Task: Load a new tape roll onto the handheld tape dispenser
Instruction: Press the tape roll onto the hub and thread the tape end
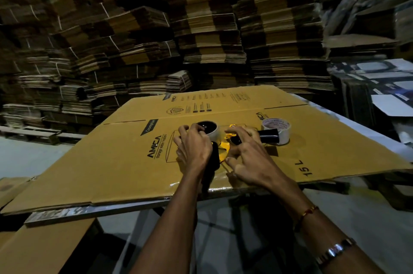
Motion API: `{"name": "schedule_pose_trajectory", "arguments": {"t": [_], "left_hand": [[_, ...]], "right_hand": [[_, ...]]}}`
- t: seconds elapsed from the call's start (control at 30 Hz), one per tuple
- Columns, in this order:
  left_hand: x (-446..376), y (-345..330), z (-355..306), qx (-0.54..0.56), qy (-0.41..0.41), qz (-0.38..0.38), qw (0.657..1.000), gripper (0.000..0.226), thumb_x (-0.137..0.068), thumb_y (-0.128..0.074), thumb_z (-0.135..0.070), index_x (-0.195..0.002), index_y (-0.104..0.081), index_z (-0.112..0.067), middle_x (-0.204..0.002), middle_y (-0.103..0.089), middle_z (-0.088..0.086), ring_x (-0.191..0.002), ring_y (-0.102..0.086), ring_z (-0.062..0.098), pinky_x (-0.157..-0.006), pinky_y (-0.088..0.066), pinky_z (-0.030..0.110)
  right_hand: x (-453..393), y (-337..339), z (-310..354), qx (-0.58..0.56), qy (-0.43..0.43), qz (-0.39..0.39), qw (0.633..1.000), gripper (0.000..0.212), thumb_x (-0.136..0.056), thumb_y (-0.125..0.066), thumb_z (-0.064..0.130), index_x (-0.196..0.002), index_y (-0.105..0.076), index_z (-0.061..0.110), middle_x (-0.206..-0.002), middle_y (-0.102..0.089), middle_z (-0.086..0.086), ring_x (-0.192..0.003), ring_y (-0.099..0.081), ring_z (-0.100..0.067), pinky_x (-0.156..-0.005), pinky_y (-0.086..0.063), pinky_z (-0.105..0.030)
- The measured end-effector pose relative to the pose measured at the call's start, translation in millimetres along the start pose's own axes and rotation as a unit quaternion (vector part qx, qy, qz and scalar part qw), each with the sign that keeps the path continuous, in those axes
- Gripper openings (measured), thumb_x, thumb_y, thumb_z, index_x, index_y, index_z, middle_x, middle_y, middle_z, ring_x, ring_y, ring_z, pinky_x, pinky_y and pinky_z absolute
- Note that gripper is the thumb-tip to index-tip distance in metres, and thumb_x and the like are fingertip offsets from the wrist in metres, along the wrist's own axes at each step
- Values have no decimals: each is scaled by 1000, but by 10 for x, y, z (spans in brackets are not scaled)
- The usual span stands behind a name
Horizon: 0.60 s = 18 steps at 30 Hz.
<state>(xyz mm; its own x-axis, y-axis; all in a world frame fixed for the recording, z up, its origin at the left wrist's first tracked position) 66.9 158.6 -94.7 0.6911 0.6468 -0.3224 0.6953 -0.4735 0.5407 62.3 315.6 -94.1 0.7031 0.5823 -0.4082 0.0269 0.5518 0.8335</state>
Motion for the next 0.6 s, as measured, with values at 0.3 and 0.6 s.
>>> {"name": "schedule_pose_trajectory", "arguments": {"t": [0.3, 0.6], "left_hand": [[14, -2, -16, 0, -2, -25, 1000, 22, -99, -46, -19, -110, -65, -21, -134, -45, 4, -125, -38, 27, -93, -39, 43], [16, -18, -6, -4, -1, -40, 999, 21, -97, -48, -18, -110, -65, -21, -133, -46, 4, -123, -39, 25, -82, -33, 37]], "right_hand": [[210, 1, -37, -37, 9, -33, 999, 19, -85, -67, 19, -66, -68, 17, -153, -31, 15, -143, -16, -12, -109, -28, -35], [304, -74, -58, -57, 8, -97, 994, 20, -80, -65, 22, -64, -61, 11, -136, -45, 10, -126, -36, -9, -89, -30, -18]]}}
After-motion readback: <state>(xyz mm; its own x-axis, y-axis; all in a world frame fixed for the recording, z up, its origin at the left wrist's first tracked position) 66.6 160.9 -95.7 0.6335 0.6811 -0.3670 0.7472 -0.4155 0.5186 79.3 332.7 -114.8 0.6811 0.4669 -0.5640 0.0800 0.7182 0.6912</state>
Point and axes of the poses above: each hand's wrist, its own x-axis away from the middle knuckle, its own y-axis out of the back of the hand, z = x × y, the point moved 3 cm from there along -x, towards the middle knuckle
